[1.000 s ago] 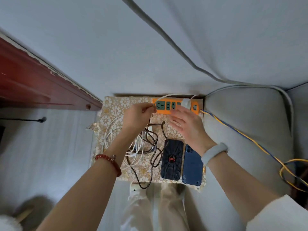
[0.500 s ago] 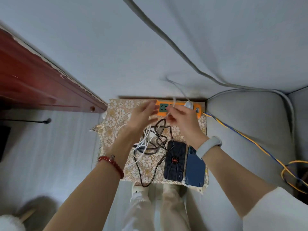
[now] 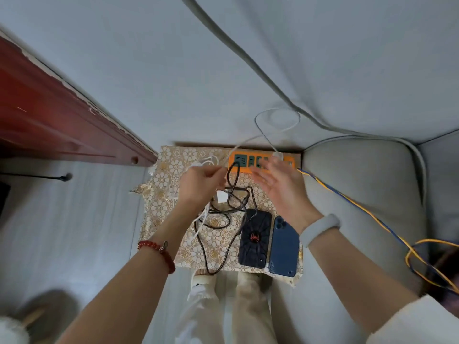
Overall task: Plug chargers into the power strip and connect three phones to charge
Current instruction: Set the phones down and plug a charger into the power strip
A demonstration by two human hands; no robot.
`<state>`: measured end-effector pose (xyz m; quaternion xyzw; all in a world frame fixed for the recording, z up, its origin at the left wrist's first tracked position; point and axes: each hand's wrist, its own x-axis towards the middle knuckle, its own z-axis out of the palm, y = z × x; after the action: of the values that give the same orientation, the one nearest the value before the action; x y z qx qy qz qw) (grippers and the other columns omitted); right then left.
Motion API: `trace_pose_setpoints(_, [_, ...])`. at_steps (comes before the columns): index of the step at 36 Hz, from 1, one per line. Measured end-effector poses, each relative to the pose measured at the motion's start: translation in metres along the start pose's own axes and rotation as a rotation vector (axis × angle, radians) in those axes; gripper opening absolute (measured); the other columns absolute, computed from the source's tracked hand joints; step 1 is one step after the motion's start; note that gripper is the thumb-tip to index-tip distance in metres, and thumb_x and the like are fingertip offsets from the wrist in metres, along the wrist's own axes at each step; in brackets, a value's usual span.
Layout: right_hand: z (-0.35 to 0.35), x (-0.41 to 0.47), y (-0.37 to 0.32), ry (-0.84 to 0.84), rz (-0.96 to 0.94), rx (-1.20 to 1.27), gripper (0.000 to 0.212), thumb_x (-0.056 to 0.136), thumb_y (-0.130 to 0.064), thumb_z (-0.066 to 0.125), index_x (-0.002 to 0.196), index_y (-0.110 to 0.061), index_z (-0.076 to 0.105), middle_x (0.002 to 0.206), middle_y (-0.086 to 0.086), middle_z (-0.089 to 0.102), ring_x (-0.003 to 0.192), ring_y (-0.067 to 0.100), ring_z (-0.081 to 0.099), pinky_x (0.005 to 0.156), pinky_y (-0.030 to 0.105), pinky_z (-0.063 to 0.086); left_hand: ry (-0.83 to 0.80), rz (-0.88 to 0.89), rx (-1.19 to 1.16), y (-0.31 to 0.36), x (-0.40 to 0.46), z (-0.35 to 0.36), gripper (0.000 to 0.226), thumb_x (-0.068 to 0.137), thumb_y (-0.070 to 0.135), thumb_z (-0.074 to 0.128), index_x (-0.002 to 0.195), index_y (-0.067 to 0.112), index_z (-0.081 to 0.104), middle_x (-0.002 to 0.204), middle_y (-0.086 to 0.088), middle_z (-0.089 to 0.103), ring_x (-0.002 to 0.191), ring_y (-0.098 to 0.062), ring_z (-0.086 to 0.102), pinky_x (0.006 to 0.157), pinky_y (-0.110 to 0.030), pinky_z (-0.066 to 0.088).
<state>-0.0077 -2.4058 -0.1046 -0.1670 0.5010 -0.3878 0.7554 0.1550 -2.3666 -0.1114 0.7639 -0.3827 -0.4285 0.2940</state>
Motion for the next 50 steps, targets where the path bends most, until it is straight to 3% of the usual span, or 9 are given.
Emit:
trace_pose_setpoints(2, [0.01,-0.006,0.01,-0.073,0.013,-0.14,0.023,0.092,-0.006,0.049,0.115,-0.005,0.049,0.112,0.017,0.06,0.097,0.028,0.066,0.086,0.035,0.054,-0.026,-0.079,-0.197,0.011,-0.001,-0.006,0.01,0.085,0.022,0.064,0.078,0.022,0.071,0.073,-0.004,0.072,0.075,-0.027,0.07,0.077,-0.038,0.057])
trace_pose_setpoints(10, [0.03,-0.021,0.029,-0.291,-0.09,-0.845,0.034,0.094,-0.014,0.047,0.127,-0.019,0.049,0.127,-0.003,0.054,0.115,0.016,0.053,0.084,0.024,0.051,-0.165,-0.305,-0.873,0.035,0.003,-0.034,0.013,0.09,0.007,0.052,0.086,0.001,0.063,0.069,-0.007,0.07,0.069,-0.02,0.071,0.074,-0.033,0.057])
trace_pose_setpoints(14, [0.045,-0.02,0.028,-0.241,-0.182,-0.963,0.019,0.093,-0.021,0.05,0.11,-0.018,0.058,0.095,-0.015,0.055,0.094,0.013,0.056,0.088,0.038,0.05,-0.163,-0.249,-0.888,0.04,0.002,-0.041,0.015,0.089,0.009,0.054,0.082,0.002,0.066,0.071,-0.005,0.068,0.072,-0.018,0.069,0.073,-0.032,0.058])
trace_pose_setpoints(24, [0.054,-0.023,-0.016,-0.096,-0.203,-0.418,0.016,0.087,-0.005,0.056,0.075,-0.01,0.065,0.07,0.004,0.065,0.066,0.014,0.063,0.07,0.025,0.055,-0.317,0.003,-0.237,0.005,-0.026,-0.019,0.028,0.092,0.016,0.052,0.118,0.013,0.06,0.124,-0.001,0.062,0.117,-0.013,0.053,0.107,-0.038,0.035])
trace_pose_setpoints(31, [0.036,-0.016,-0.035,0.023,-0.13,0.001,0.008,0.087,-0.005,0.055,0.085,-0.001,0.063,0.08,0.01,0.063,0.081,0.021,0.063,0.075,0.023,0.057,-0.126,0.197,0.295,-0.008,-0.019,-0.018,0.022,0.091,0.019,0.054,0.109,0.013,0.066,0.09,0.002,0.066,0.061,-0.006,0.053,0.052,-0.01,0.041])
trace_pose_setpoints(36, [0.023,-0.015,-0.001,-0.107,0.028,-0.26,0.032,0.091,-0.017,0.052,0.122,-0.008,0.053,0.115,0.007,0.063,0.107,0.02,0.061,0.089,0.033,0.052,-0.158,-0.009,-0.283,0.013,-0.02,-0.037,0.015,0.091,0.005,0.049,0.09,0.009,0.063,0.083,-0.003,0.067,0.075,-0.019,0.067,0.073,-0.027,0.058])
trace_pose_setpoints(40, [0.033,-0.022,0.025,-0.299,0.004,-0.781,0.042,0.092,-0.013,0.049,0.132,-0.026,0.045,0.142,-0.003,0.044,0.129,0.013,0.041,0.109,0.039,0.034,-0.217,-0.101,-0.763,0.036,-0.019,-0.05,0.013,0.092,0.007,0.047,0.087,0.003,0.058,0.071,-0.003,0.07,0.063,-0.018,0.069,0.057,-0.022,0.057])
trace_pose_setpoints(44, [0.044,-0.026,0.024,-0.375,-0.117,-1.032,0.023,0.094,-0.017,0.047,0.111,-0.014,0.063,0.114,-0.005,0.059,0.096,0.003,0.054,0.094,0.03,0.043,-0.161,-0.085,-0.871,0.049,-0.01,-0.054,0.015,0.092,0.007,0.048,0.083,0.003,0.059,0.068,-0.004,0.07,0.062,-0.018,0.068,0.056,-0.022,0.056])
trace_pose_setpoints(50, [0.031,-0.04,0.013,-0.528,0.126,-0.573,0.03,0.095,-0.028,0.038,0.105,-0.009,0.059,0.091,0.005,0.073,0.099,0.02,0.067,0.1,0.04,0.045,0.035,-0.2,-0.992,0.035,0.0,-0.055,0.015,0.093,0.009,0.05,0.081,0.006,0.058,0.069,-0.002,0.071,0.063,-0.015,0.07,0.058,-0.023,0.057])
